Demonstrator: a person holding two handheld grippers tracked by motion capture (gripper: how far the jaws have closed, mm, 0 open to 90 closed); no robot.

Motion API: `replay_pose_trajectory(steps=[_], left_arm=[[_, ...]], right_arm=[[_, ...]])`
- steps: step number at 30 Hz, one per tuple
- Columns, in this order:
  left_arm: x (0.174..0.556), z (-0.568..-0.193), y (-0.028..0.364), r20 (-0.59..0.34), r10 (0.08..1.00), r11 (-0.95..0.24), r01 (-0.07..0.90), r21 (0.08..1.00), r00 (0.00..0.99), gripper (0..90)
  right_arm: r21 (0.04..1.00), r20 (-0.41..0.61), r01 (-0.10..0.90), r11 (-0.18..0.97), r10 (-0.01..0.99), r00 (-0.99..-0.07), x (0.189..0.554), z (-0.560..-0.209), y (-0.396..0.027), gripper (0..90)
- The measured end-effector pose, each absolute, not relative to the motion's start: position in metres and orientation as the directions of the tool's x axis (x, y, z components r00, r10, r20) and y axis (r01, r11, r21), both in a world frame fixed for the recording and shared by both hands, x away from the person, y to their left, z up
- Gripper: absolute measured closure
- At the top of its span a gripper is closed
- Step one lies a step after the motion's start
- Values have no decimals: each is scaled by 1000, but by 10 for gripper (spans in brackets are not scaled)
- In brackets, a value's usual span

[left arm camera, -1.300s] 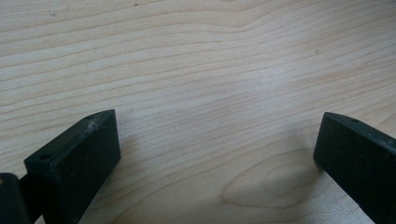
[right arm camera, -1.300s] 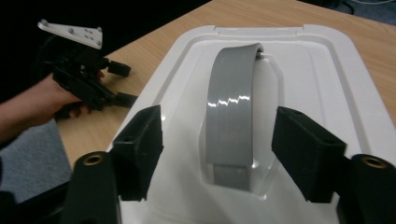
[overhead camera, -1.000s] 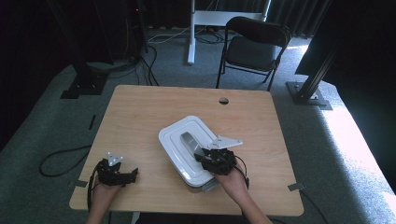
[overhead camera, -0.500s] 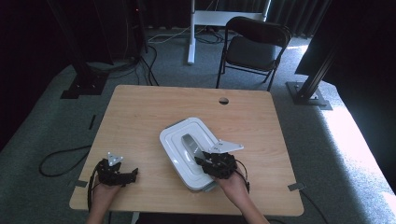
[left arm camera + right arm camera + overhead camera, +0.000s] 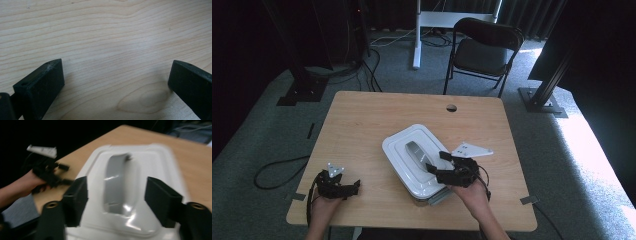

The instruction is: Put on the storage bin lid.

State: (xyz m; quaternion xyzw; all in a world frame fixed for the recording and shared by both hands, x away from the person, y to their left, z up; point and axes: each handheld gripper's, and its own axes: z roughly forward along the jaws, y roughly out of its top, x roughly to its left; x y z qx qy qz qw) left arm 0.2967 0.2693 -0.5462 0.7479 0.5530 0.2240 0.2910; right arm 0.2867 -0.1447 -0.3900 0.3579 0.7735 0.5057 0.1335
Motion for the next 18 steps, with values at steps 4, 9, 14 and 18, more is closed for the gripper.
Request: replay_pose_trajectory(steps=[4, 9, 14, 18], left_arm=[[297, -544, 265, 30, 959, -225, 694, 684, 281, 9], [299, -540, 258, 0, 959, -201, 680, 705, 283, 9], [301, -534, 245, 7, 957, -206, 661, 722, 291, 9], [302, -529, 236, -4, 953, -201, 647, 735, 302, 9]], right_arm=[[888, 124, 408, 211, 746, -655, 301, -388, -166, 137], [910, 106, 383, 160, 804, -586, 319, -396, -189, 132], [909, 71, 385, 158, 852, -518, 342, -414, -210, 130], [891, 133, 439, 114, 860, -493, 360, -433, -226, 130]])
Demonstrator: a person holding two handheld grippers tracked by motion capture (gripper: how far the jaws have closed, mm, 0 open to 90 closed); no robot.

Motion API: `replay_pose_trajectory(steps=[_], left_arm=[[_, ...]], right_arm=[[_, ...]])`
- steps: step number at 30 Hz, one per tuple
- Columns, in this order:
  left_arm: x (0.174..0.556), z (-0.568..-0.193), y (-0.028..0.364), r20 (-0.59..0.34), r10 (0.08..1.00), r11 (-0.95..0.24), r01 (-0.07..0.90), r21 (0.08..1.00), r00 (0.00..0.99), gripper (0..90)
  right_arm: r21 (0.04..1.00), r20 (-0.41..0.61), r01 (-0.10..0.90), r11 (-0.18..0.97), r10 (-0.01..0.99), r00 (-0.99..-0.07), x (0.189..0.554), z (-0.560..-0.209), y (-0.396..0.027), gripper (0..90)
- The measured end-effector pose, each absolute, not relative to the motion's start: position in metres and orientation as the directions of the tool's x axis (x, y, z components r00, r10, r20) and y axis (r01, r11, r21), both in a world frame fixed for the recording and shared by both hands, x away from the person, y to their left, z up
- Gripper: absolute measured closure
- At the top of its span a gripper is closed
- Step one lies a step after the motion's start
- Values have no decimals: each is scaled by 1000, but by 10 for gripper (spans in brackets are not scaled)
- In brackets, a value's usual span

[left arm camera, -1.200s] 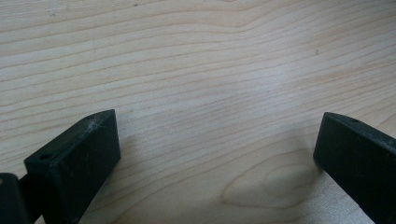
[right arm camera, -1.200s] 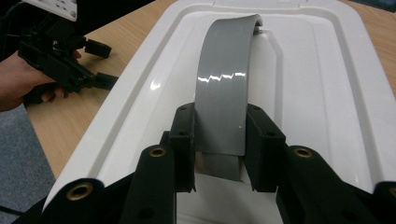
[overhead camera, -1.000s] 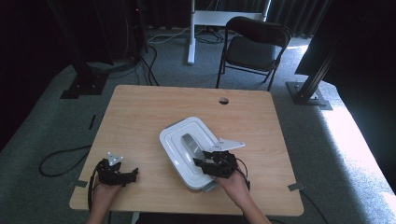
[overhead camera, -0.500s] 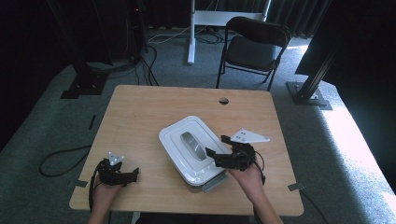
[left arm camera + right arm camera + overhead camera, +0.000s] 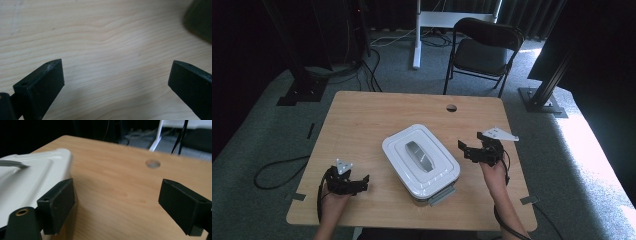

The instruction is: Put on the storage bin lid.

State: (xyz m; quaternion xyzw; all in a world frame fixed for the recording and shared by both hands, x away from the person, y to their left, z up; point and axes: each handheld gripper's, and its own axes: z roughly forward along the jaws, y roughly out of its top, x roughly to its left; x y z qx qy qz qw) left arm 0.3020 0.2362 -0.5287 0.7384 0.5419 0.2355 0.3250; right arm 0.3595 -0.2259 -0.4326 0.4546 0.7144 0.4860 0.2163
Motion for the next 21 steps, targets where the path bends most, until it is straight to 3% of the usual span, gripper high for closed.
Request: replay_pose_trajectory(steps=[3, 7, 10, 16, 21], left_arm=[[302, -526, 231, 3, 952, -208, 637, 742, 307, 8], [304, -530, 231, 3, 953, -210, 648, 732, 304, 9], [305, -531, 229, -17, 951, -202, 659, 725, 310, 8], [305, -526, 212, -26, 941, -209, 640, 739, 337, 8], [306, -520, 196, -15, 933, -225, 615, 756, 360, 8]], right_arm=[[875, 182, 479, 71, 869, -461, 365, -441, -233, 132], [870, 163, 485, 89, 876, -454, 357, -435, -228, 138], [875, 80, 460, 149, 893, -442, 354, -436, -222, 133], [826, 120, 545, 147, 897, -425, 377, -483, -225, 133], [811, 165, 566, 148, 870, -464, 382, -512, -217, 132]])
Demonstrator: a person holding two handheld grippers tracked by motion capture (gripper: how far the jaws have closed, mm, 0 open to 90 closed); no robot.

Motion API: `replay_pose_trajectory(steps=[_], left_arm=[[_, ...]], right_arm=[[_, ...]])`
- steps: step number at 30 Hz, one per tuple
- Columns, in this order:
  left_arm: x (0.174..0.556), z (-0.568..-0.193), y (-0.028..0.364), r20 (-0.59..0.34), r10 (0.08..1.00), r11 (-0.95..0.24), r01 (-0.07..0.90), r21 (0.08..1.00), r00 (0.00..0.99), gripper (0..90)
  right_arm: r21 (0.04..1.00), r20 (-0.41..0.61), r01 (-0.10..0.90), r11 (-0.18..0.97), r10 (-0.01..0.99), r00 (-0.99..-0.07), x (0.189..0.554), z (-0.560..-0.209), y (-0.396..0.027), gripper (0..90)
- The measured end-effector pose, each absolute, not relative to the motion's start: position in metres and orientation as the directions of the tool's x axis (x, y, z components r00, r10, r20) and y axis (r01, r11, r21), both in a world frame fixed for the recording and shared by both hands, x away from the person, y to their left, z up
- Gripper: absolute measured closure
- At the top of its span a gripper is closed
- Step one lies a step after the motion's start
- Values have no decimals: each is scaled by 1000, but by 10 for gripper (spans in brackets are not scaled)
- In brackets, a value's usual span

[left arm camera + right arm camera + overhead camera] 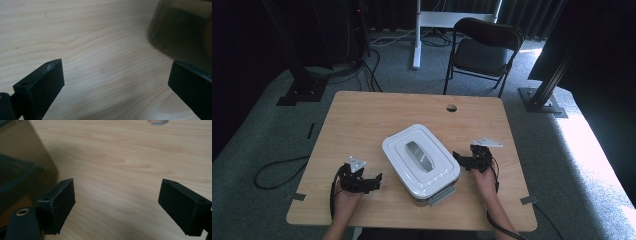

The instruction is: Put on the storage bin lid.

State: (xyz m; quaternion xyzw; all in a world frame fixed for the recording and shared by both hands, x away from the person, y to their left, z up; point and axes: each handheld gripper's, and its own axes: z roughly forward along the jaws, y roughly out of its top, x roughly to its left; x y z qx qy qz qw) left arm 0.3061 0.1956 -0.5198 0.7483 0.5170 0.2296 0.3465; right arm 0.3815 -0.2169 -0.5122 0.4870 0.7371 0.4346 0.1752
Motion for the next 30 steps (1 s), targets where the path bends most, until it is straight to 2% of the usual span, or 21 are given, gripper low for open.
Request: replay_pose_trajectory(steps=[5, 15, 24, 30], left_arm=[[309, -517, 178, 1, 924, -248, 598, 762, 383, 8], [316, -515, 156, 51, 908, -307, 579, 755, 416, 8], [326, -516, 153, 43, 905, -308, 584, 751, 423, 8], [336, -516, 146, 41, 899, -319, 586, 745, 437, 8]], right_arm=[[802, 189, 575, 163, 843, -503, 381, -524, -207, 130], [806, 217, 559, 194, 783, -583, 372, -524, -199, 147], [812, 264, 560, 166, 751, -605, 365, -525, -206, 146], [812, 254, 556, 178, 750, -611, 358, -527, -211, 151]])
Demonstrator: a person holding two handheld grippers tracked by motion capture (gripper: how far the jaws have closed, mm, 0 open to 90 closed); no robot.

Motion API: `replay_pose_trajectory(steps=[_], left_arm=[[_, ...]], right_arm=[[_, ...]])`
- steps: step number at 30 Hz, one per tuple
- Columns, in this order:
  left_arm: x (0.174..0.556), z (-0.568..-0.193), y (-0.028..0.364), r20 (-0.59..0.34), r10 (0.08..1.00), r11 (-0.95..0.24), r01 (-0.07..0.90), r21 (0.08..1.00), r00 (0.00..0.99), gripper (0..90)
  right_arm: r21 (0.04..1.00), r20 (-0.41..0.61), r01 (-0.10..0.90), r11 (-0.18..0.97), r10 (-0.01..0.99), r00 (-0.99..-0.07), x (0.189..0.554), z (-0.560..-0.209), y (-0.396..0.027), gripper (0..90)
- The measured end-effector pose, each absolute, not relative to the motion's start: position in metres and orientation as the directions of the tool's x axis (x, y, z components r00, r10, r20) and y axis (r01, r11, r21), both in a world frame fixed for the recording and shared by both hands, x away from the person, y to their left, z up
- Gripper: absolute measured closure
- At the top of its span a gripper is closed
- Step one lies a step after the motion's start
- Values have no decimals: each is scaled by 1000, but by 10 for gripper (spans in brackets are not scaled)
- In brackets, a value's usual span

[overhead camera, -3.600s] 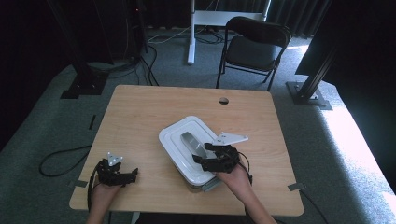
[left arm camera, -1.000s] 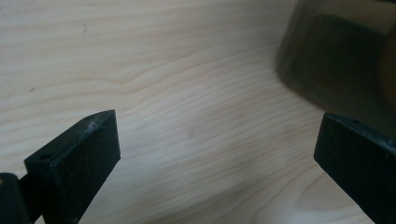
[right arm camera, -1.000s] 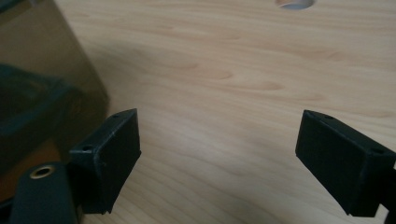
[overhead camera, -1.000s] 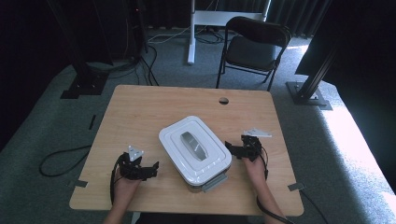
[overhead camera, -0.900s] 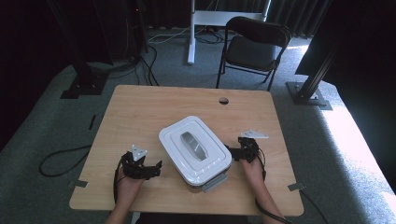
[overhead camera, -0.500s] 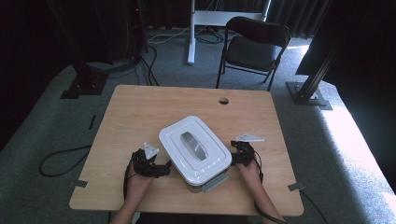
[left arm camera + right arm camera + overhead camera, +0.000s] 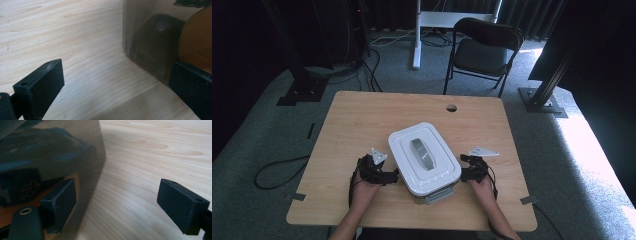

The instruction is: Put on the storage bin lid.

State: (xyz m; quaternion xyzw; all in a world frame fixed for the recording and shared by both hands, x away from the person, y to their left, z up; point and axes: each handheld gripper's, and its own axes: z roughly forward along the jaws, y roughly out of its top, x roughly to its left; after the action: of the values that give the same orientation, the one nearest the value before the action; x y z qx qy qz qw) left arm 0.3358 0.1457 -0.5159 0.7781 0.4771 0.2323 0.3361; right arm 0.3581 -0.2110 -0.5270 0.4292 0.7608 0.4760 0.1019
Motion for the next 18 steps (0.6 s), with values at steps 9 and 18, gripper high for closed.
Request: replay_pose_trajectory(steps=[9, 18], left_arm=[[347, -516, 139, 22, 888, -321, 588, 743, 459, 8], [355, -515, 136, 26, 883, -331, 582, 743, 469, 8]], right_arm=[[820, 259, 548, 165, 748, -612, 350, -527, -218, 152], [824, 252, 542, 164, 751, -610, 344, -525, -221, 156]])
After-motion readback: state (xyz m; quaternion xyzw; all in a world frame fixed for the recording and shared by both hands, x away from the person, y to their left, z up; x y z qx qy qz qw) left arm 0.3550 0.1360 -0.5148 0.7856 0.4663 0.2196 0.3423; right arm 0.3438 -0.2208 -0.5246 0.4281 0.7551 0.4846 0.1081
